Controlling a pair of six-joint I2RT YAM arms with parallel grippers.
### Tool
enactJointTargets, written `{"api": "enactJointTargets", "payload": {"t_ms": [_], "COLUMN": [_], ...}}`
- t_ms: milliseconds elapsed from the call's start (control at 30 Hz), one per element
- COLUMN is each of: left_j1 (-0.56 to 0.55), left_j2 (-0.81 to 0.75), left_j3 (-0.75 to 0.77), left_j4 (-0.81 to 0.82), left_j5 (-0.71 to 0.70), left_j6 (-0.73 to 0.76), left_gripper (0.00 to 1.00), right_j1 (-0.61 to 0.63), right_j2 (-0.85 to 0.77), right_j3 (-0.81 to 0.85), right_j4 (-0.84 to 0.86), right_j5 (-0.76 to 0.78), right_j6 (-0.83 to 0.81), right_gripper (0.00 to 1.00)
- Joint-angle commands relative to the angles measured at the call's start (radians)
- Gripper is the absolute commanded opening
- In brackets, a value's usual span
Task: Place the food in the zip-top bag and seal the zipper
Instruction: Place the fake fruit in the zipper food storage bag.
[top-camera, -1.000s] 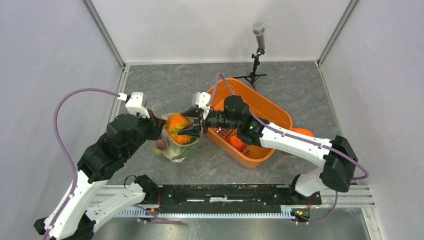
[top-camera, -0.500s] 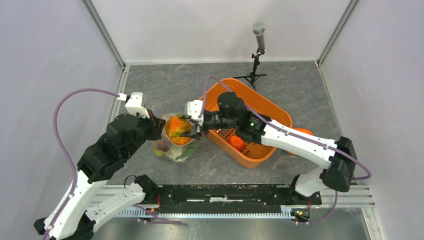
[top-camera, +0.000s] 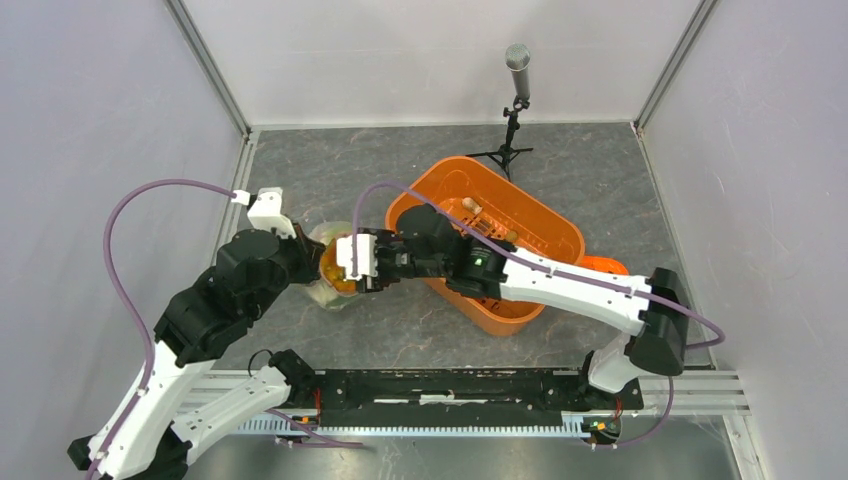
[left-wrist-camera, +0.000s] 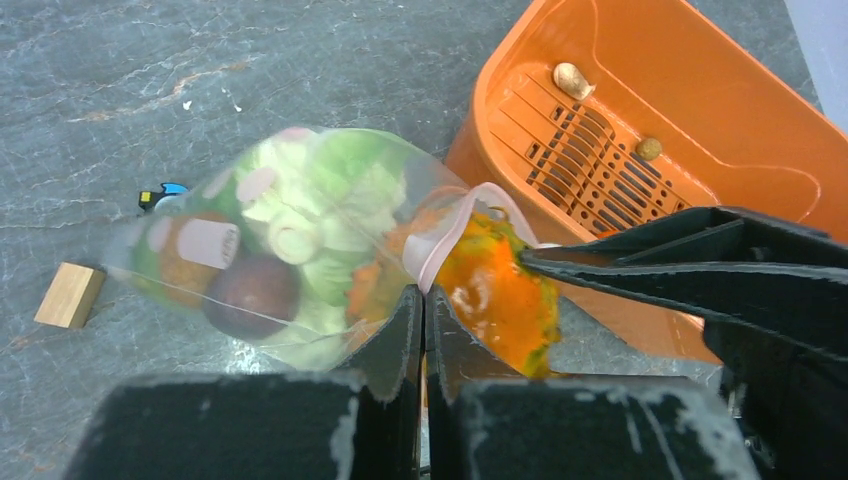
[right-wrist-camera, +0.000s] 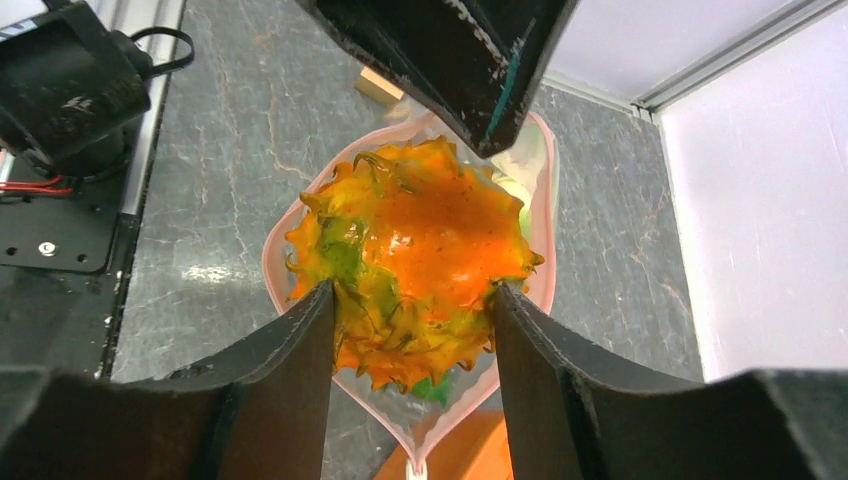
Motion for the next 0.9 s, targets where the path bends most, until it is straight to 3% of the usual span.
{"api": "enactJointTargets", "payload": {"t_ms": [0, 133, 267, 500, 667, 733, 800, 867], "left_j1": [0.001, 0.001, 0.0, 0.001, 0.001, 0.001, 0.001, 0.001], "left_j2": [-0.02, -0.01, -0.034, -0.025, -0.013, -0.001, 0.012, 0.025], "left_j3": [0.084, 0.082, 0.053, 0.057, 0.067, 0.066, 0.063, 0.056], "left_j4": [0.174, 0.178, 0.23, 0.216, 0.215, 0.222, 0.239, 0.251], "left_j5": [0.037, 0.114, 0.181, 0.139, 0.134, 0.159, 0.209, 0.239], "left_j6": [-0.041, -0.066, -0.109, -0.095, -0.067, -0.06, -0.052, -0.051], "left_gripper": [0.02, 0.02, 0.02, 0.02, 0.02, 0.02, 0.02, 0.02], "right_j1": [0.024, 0.024, 0.026, -0.011, -0.134, -0.182, -0.231, -0.258], "right_j2": [0.102, 0.027, 0.056, 0.01, 0.014, 0.042, 0.087, 0.117], "right_j3": [0.059, -0.093, -0.053, -0.246, -0.384, -0.421, -0.426, -0.413], "right_j4": [-0.119, 0.187, 0.25, 0.633, 0.958, 1.111, 1.26, 1.306], "right_j5": [0.134, 0.13, 0.141, 0.053, -0.306, -0.384, -0.485, -0.546], "right_j6": [-0.037, 0.03, 0.094, 0.374, 0.739, 0.884, 1.024, 1.075], "right_gripper": [0.22, 0.28, 0.3, 0.33, 0.45, 0.51, 0.5, 0.53]}}
